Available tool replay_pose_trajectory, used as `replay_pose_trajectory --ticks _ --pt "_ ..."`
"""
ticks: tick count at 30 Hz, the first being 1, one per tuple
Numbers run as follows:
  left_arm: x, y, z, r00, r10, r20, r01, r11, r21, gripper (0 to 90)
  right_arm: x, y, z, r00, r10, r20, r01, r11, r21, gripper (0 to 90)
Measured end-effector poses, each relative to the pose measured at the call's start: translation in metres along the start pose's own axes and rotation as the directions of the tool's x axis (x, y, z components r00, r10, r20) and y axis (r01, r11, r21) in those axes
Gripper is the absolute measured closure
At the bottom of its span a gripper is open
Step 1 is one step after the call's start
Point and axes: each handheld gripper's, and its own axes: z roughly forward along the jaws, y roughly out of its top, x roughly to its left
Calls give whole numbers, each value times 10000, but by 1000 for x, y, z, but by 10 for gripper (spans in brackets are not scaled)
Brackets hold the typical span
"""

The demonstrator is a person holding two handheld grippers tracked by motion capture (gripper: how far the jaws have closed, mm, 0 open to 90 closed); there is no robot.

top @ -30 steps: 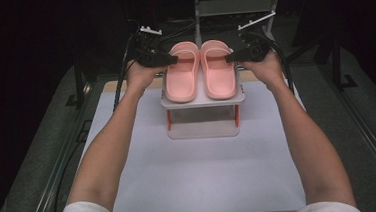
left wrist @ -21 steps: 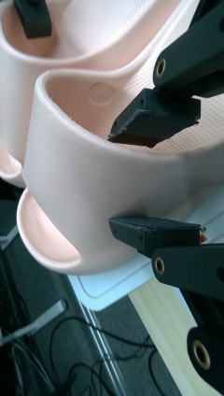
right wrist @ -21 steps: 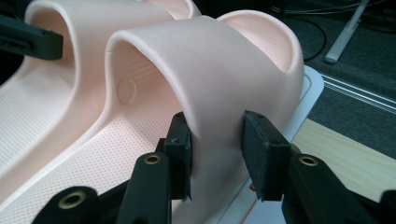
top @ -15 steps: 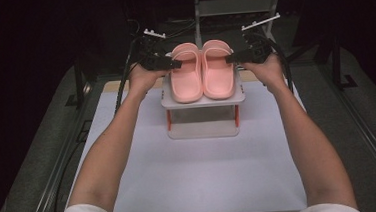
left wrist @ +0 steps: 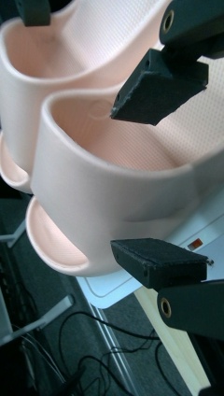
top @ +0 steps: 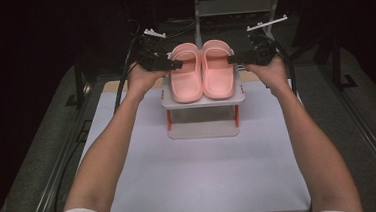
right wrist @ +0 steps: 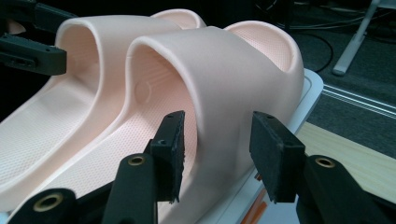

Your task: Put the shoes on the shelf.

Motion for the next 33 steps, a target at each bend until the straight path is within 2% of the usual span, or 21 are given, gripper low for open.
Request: replay_pose_trajectory --ticks 6,8,10,16,19,22,27,29,33 --pt "-7 0 -4 9995 316 -71 -316 9995 8 287 -1 -9 -8 9994 97 -321 -101 9999 -119 539" --pt "-10 -2 -6 9994 331 -93 -333 9991 -266 285 0 -11 -10 9992 58 -396 -63 9999 -138 531" --pt "-10 -6 -9 9999 146 -14 -146 9991 -403 277 0 -14 -12 9985 55 -542 -66 9998 -199 523" --pt "-11 -20 -18 10000 40 7 -39 9965 -841 254 4 -21 -20 9951 67 -983 -108 9991 -413 495" --pt "-11 -21 -20 9999 118 68 -114 9977 -663 251 5 -24 -22 9942 104 -1069 -152 9989 -437 478" --pt "-11 -26 -24 10000 45 30 -42 9957 -921 241 7 -26 -23 9933 45 -1151 -90 9992 -382 464" --pt "-10 -31 -27 10000 40 -45 -43 9973 -735 200 10 -31 -26 9919 -4 -1269 -54 9989 -457 454" --pt "-11 -33 -29 10000 39 -40 -43 9955 -945 200 10 -33 -27 9914 -26 -1311 -38 9988 -481 454" --pt "-13 -37 -33 9999 104 4 -103 9952 -978 198 11 -37 -29 9910 -130 -1336 71 9990 -452 445"
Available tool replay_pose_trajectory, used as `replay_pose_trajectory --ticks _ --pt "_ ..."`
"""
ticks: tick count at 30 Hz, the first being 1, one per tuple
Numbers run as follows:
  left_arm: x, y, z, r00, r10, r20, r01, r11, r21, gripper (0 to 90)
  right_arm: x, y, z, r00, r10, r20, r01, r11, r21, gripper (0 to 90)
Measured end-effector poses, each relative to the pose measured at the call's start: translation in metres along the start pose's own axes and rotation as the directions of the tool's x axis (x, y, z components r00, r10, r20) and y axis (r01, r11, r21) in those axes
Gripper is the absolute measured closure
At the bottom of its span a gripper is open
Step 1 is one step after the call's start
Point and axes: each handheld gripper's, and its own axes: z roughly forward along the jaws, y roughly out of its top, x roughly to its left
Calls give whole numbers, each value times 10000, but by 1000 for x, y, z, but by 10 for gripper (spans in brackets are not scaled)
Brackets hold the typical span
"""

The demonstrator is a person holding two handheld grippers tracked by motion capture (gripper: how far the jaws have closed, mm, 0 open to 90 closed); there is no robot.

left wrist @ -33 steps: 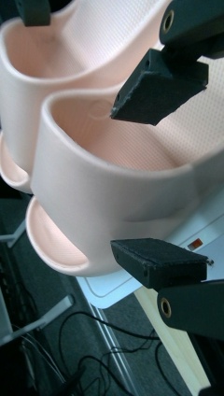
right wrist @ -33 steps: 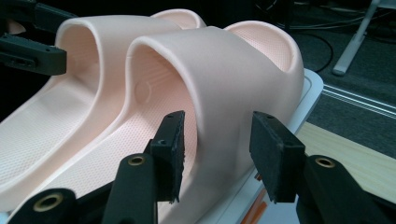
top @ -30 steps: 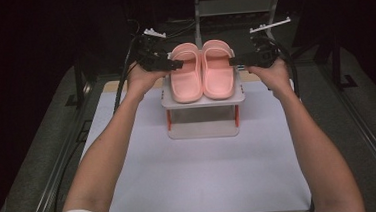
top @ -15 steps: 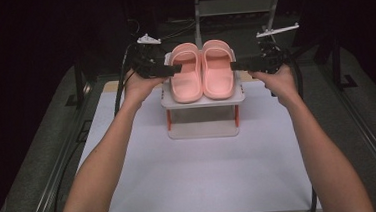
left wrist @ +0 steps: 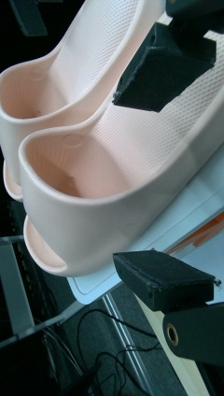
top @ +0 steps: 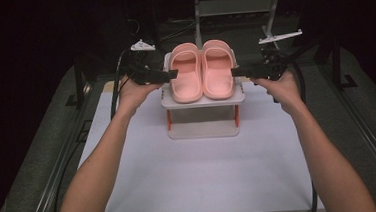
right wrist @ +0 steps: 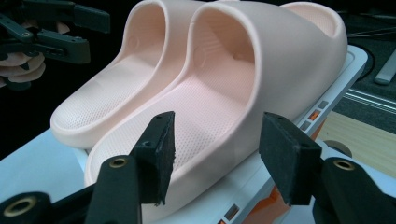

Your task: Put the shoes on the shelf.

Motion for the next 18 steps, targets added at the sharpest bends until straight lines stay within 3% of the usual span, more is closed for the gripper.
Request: replay_pose_trajectory --ticks 18 --pt "-5 -10 -16 10000 72 50 -71 9998 -158 187 12 -8 -4 9984 -430 -359 430 9991 5 397"
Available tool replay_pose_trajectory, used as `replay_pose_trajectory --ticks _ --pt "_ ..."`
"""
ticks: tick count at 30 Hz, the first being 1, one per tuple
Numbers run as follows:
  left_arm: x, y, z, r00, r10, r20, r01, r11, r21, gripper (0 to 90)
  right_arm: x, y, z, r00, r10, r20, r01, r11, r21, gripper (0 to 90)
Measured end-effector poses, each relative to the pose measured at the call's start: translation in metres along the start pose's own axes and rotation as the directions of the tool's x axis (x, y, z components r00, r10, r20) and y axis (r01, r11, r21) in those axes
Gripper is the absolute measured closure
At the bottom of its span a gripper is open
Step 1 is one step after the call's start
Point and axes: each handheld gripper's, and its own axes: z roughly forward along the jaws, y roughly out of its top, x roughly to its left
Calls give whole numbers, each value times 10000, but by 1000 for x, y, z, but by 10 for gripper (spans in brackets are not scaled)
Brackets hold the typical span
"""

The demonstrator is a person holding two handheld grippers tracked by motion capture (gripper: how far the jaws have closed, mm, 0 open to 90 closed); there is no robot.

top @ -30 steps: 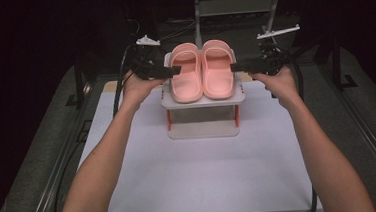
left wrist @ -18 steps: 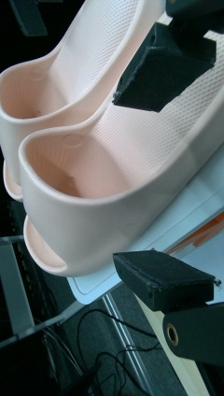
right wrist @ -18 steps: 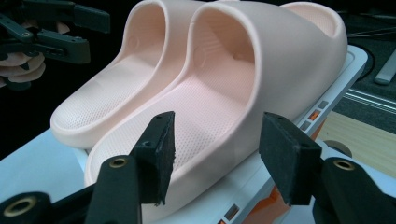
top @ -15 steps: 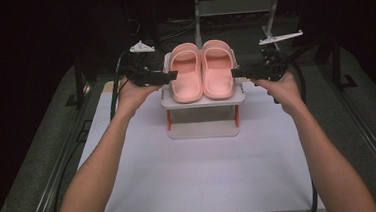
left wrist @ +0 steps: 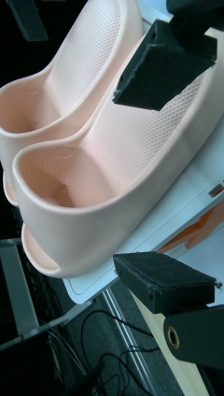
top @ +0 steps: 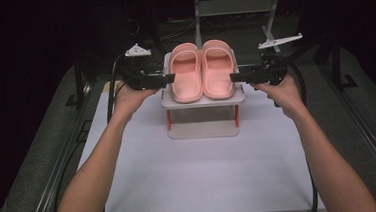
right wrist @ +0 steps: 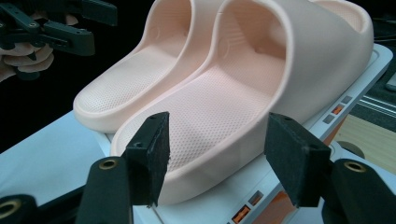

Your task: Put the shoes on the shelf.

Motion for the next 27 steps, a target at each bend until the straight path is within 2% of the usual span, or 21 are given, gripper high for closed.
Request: replay_pose_trajectory --ticks 7,11,27 --pt "-2 -6 -7 10000 59 -1 -59 10000 -10 180 3 -5 -2 9998 -73 -190 72 10000 -28 385" --pt "-2 -11 -11 10000 -40 23 40 10000 -32 172 6 -7 -2 9994 -80 -331 83 9999 81 369" --pt "-7 -22 -27 10000 -24 35 25 9998 -208 155 23 -15 -6 9963 -468 -722 478 9988 118 356"
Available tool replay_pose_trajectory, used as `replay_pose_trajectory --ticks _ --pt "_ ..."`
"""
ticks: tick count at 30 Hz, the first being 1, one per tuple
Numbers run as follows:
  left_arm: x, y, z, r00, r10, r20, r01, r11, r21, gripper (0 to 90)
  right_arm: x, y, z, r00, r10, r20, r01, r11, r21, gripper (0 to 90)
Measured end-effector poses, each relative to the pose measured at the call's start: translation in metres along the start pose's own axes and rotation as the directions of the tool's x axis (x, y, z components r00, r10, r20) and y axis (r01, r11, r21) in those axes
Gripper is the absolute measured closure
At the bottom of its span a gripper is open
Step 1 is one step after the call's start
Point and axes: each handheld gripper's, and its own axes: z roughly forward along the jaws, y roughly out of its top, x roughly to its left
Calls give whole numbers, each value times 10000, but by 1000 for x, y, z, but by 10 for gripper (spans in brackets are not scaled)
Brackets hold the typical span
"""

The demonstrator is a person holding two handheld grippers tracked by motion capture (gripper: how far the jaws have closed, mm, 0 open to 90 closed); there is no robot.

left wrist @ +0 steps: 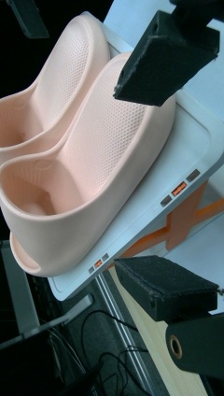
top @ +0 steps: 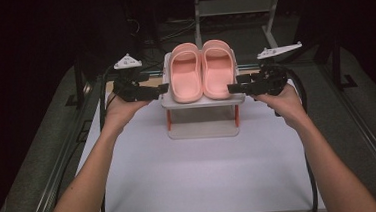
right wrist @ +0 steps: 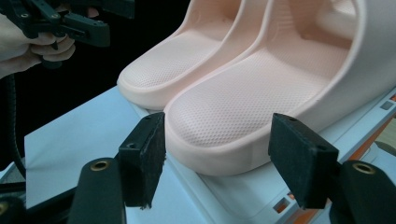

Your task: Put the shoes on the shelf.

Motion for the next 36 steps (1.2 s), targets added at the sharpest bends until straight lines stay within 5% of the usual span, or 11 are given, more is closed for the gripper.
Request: replay_pose_trajectory --ticks 14,36 --pt "-3 -9 -17 10000 69 45 -68 9998 -186 138 13 -4 -1 9994 -205 -275 207 9997 96 346" --pt "-5 -34 -33 10000 -92 21 92 9994 -332 120 15 -33 -12 9987 12 -518 -12 10000 1 334"
